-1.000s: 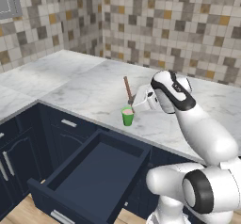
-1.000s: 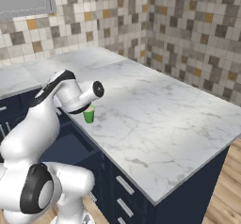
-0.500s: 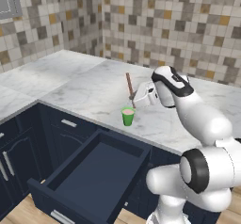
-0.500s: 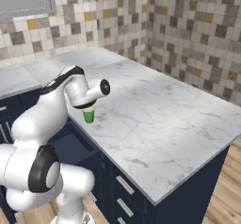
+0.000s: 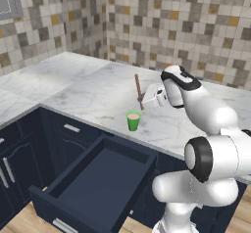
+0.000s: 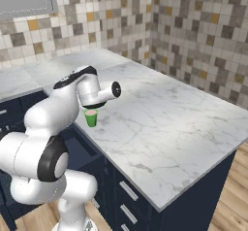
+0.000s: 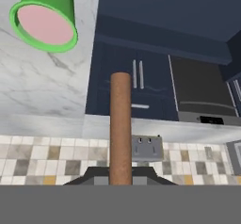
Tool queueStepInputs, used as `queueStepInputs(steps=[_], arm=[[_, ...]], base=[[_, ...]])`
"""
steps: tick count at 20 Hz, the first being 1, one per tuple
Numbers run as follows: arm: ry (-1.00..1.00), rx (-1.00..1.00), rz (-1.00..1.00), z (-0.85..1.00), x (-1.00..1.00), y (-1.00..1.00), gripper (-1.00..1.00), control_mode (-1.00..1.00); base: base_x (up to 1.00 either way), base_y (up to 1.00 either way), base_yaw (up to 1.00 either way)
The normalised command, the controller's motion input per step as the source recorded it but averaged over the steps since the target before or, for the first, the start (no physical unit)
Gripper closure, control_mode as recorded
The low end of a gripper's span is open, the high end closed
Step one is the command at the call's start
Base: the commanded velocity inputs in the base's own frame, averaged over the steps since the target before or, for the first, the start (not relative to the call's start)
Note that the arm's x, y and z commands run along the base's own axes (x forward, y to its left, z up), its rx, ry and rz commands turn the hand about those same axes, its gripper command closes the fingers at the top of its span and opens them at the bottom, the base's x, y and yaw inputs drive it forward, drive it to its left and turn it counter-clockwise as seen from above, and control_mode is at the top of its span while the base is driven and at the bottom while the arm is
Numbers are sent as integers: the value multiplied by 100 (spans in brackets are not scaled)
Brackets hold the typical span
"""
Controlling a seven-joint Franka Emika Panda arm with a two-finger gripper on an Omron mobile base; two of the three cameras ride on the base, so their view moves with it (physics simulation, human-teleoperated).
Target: Pick up the straw from the left drawer and put it inside the smoothie cup.
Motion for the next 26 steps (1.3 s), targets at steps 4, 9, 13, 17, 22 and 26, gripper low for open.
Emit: queueStepInputs(steps=[4, 9, 13, 17, 22, 26], arm=[[-5, 0, 0, -29, 16, 0, 100, -100], [-5, 0, 0, -29, 15, 0, 100, -100], [-3, 0, 0, -28, 19, 0, 100, -100], [0, 0, 0, -25, 20, 0, 100, -100], [0, 0, 0, -23, 16, 0, 100, -100], [0, 0, 0, -19, 13, 0, 100, -100]], base=[[0, 0, 0], [0, 0, 0], [0, 0, 0], [0, 0, 0], [0, 0, 0], [0, 0, 0]])
